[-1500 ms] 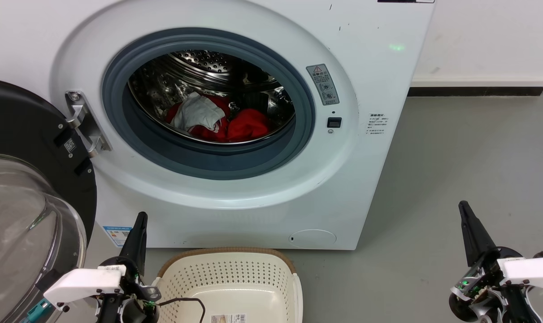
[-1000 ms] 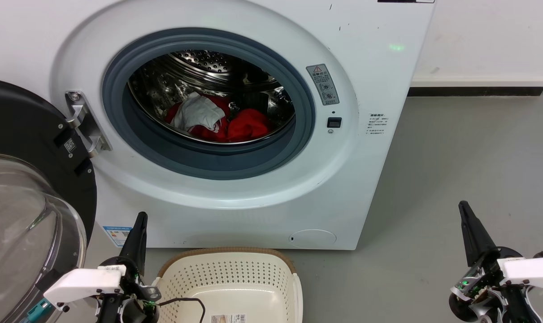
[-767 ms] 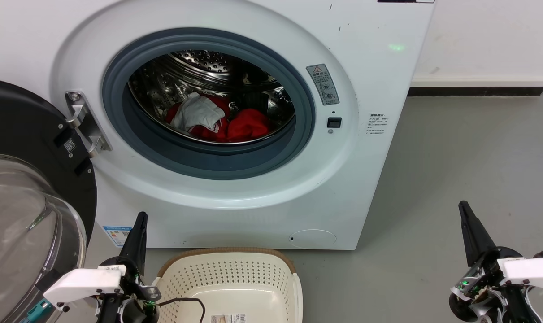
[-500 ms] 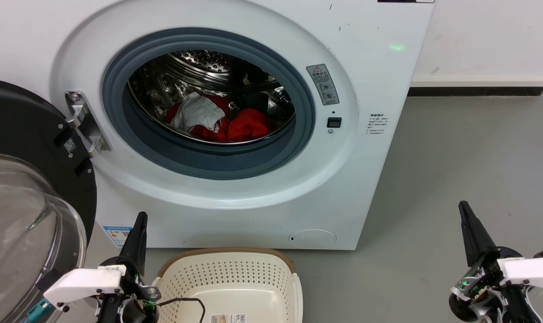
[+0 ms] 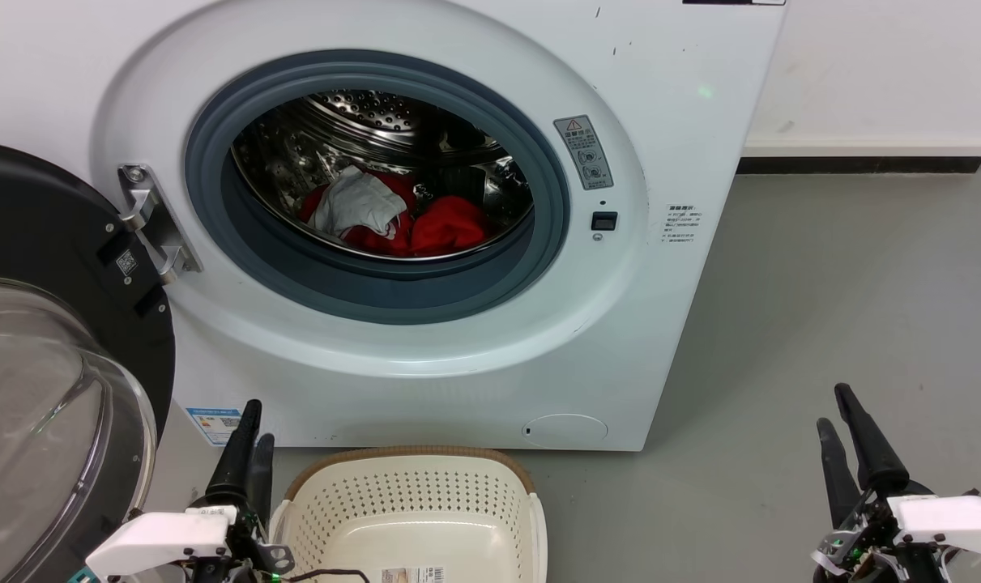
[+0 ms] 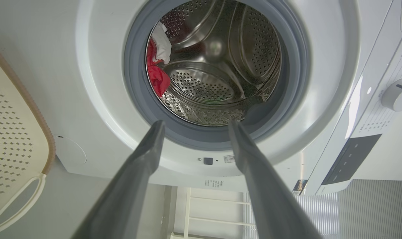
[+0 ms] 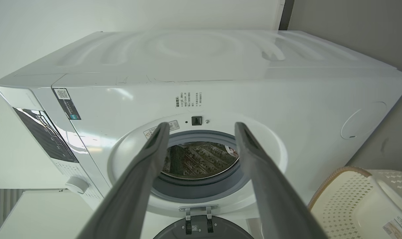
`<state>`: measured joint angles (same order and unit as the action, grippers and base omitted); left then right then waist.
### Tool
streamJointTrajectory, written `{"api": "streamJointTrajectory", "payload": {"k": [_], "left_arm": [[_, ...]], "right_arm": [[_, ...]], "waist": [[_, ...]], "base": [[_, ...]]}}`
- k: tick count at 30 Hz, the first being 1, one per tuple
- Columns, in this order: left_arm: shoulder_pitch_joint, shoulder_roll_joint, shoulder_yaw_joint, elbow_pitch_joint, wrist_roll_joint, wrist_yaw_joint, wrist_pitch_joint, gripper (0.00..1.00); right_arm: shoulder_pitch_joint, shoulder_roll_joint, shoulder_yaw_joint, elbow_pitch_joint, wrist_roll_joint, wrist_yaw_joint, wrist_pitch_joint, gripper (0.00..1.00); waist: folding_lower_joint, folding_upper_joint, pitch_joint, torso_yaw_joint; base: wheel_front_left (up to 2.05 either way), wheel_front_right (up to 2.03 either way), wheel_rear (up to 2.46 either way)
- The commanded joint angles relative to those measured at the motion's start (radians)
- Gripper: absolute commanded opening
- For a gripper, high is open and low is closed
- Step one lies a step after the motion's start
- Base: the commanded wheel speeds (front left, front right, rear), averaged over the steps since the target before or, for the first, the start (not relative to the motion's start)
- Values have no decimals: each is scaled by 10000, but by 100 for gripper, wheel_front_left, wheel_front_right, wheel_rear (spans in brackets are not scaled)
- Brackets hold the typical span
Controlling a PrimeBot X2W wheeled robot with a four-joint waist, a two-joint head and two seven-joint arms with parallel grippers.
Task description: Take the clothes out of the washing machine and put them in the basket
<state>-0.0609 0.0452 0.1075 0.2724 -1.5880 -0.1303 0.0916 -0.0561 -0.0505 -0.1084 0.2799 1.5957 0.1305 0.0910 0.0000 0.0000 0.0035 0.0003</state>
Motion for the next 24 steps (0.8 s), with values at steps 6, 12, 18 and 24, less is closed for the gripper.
{"api": "streamJointTrajectory", "payload": {"k": [6, 12, 18, 24], "left_arm": [[-92, 28, 27, -600, 1110, 103, -374, 100], [-10, 31, -137, -1053, 2330, 404, -647, 100], [79, 34, -356, -1422, 3501, 715, -905, 100], [190, 37, -577, -1680, 4730, 969, -1147, 100]], "right_arm": [[-53, -9, 27, -629, -1286, 0, -365, 100], [53, -10, 87, -1066, -2570, 1, -638, 100], [160, -11, 295, -1522, -4132, 1, -895, 100], [273, -12, 472, -1874, -5521, 1, -1137, 100]], "waist": [[0, 0, 17, 5], [0, 0, 36, 10], [0, 0, 54, 12], [0, 0, 63, 9]], "base": [[0, 0, 0], [0, 0, 0], [0, 0, 0], [0, 0, 0]]}}
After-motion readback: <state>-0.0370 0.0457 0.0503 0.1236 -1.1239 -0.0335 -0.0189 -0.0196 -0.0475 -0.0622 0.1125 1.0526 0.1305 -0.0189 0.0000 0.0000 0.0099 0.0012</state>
